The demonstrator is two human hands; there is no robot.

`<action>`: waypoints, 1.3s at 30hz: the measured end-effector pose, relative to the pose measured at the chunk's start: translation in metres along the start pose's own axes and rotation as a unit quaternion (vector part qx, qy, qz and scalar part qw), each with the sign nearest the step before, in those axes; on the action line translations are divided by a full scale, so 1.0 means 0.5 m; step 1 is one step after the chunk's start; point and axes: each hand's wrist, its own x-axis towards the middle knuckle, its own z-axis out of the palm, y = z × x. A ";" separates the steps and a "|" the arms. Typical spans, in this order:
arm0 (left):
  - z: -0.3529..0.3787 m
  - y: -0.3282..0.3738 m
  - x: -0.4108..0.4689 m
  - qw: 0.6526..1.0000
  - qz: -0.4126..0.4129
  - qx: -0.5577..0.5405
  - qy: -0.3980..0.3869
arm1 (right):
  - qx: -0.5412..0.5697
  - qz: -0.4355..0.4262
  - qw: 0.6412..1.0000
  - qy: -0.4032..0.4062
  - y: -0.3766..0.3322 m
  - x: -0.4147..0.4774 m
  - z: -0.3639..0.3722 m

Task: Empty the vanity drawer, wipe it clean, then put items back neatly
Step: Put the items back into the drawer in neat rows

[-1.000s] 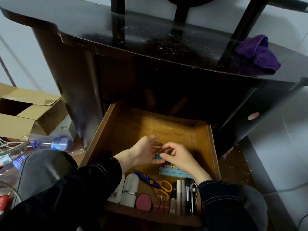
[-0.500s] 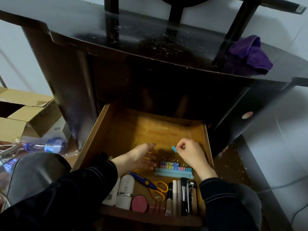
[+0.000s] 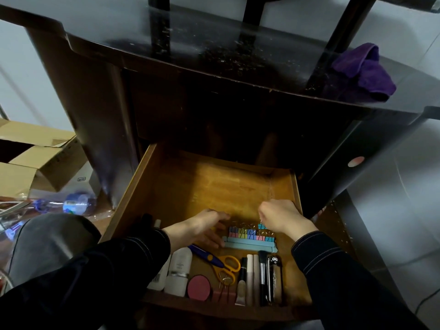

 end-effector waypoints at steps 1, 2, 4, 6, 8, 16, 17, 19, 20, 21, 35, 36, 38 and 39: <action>0.001 0.000 -0.001 1.000 0.000 -0.002 -0.002 | -0.001 -0.001 1.000 -0.003 0.001 0.001 0.000; 0.001 0.001 -0.001 1.000 0.001 -0.002 -0.003 | -0.002 -0.002 1.000 -0.006 0.001 0.001 -0.001; 0.002 0.002 -0.003 1.000 0.002 -0.002 -0.003 | -0.001 -0.004 1.000 -0.010 0.001 0.001 -0.004; 0.004 0.004 -0.006 1.000 0.001 0.001 -0.008 | 0.004 -0.008 1.000 -0.013 -0.001 0.000 -0.005; 0.005 0.006 -0.010 1.000 0.000 0.001 -0.016 | 0.005 -0.012 1.000 -0.017 -0.001 -0.002 -0.004; 0.008 0.013 -0.025 0.999 -0.011 -0.004 -0.034 | 0.017 -0.031 0.999 -0.041 0.001 -0.003 -0.005; 0.008 0.013 -0.026 0.999 -0.012 -0.005 -0.035 | 0.016 -0.032 0.998 -0.042 0.001 -0.003 -0.004; 0.007 0.013 -0.026 0.999 -0.013 -0.005 -0.038 | 0.015 -0.035 0.998 -0.043 0.000 -0.003 -0.001; 0.007 0.013 -0.026 0.999 -0.013 -0.004 -0.039 | 0.015 -0.036 0.998 -0.043 0.000 -0.003 0.000; 0.007 0.013 -0.026 0.999 -0.013 -0.004 -0.039 | 0.016 -0.038 0.998 -0.044 0.000 -0.003 0.002; 0.006 0.011 -0.021 0.999 -0.013 -0.001 -0.038 | 0.021 -0.028 0.997 -0.069 -0.003 0.003 0.022; 0.005 0.010 -0.022 0.999 -0.012 0.001 -0.040 | 0.021 -0.027 0.997 -0.070 -0.003 0.003 0.023; 0.005 0.010 -0.022 0.999 -0.011 0.005 -0.041 | 0.025 -0.023 0.997 -0.068 -0.004 0.003 0.023; 0.006 0.010 -0.022 0.999 -0.011 0.006 -0.041 | 0.026 -0.023 0.997 -0.066 -0.005 0.003 0.022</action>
